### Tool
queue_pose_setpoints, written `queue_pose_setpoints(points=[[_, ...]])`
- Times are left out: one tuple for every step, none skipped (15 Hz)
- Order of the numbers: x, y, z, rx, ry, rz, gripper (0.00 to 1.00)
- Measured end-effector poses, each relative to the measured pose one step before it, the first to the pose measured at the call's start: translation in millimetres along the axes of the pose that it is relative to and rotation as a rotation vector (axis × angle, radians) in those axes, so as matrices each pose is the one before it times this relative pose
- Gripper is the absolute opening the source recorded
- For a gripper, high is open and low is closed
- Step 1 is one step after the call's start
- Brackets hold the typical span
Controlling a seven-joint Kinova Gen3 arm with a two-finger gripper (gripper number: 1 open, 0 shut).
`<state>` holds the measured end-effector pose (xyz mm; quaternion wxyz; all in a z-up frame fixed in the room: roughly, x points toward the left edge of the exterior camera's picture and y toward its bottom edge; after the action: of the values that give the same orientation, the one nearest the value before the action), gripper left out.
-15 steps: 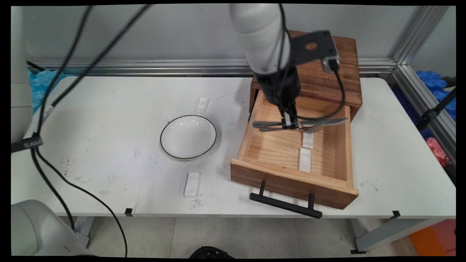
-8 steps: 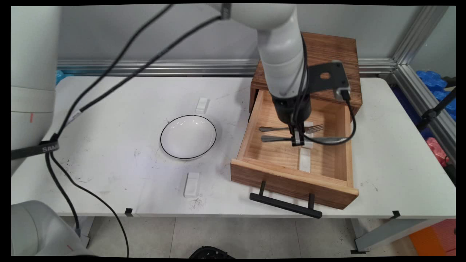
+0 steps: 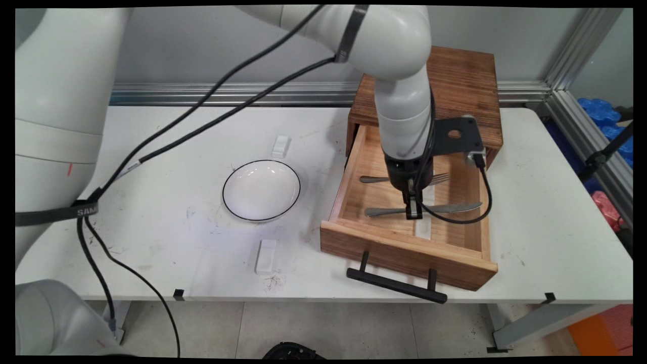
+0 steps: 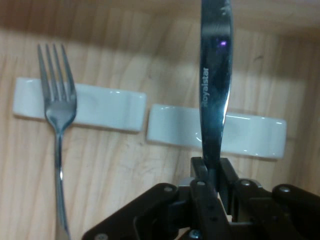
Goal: Place the picked object into the drawer
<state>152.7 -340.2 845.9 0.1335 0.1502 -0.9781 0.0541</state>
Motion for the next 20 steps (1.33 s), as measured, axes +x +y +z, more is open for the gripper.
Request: queue_pose_setpoints(points=[[0.08, -0.51, 4.04, -0.00161, -0.00521, 0.00095, 0.0], [-0.08, -0.68, 4.29, -0.00162, -0.00569, 0.00101, 0.0], [-0.65, -0.96, 3.62, -0.00073, -0.0057, 0.00079, 0.0], [-0.56, -0.89, 2.63, -0.00015, -0.00428, 0.00099, 0.0], [-0.95, -1.14, 2.6, 0.00038, -0.00462, 0.00101, 0.0], [-1.29, -1.1, 1.78, 0.00089, -0.0042, 0.0004, 0.0], [-1.71, -1.34, 1.73, 0.00146, -0.00478, 0.00068, 0.0], [-2.3, -1.58, 1.48, 0.00204, -0.0052, 0.00041, 0.0], [-1.51, -0.95, 0.6, 0.00131, -0.0031, 0.00022, 0.0], [-1.13, -0.65, 0.45, 0.00094, -0.00221, 0.0003, 0.0], [-1.78, -0.81, 0.5, 0.00105, -0.00296, 0.00048, 0.0], [-2.12, -0.63, 0.59, 0.00044, -0.00382, 0.00082, 0.0], [-1.51, -0.23, 0.39, -0.00008, -0.00258, 0.00042, 0.0], [-1.35, 0.1, 0.31, -0.00081, -0.00203, 0.00026, 0.0], [-0.84, 0.13, 0.16, -0.00055, -0.00127, 0.00016, 0.0], [-0.58, 0.15, 0.14, -0.00055, -0.00085, 0.00055, 0.0], [-0.78, 0.19, 0.04, -0.0009, -0.00063, 0.00035, 0.0], [-0.34, 0.28, -0.03, -0.00119, 0.00016, 0.00068, 0.0], [-0.14, 0.29, -0.19, -0.00118, 0.00119, 0.00048, 0.0], [0.01, 0.3, -0.26, -0.00107, 0.00198, 0.0006, 1.0]])
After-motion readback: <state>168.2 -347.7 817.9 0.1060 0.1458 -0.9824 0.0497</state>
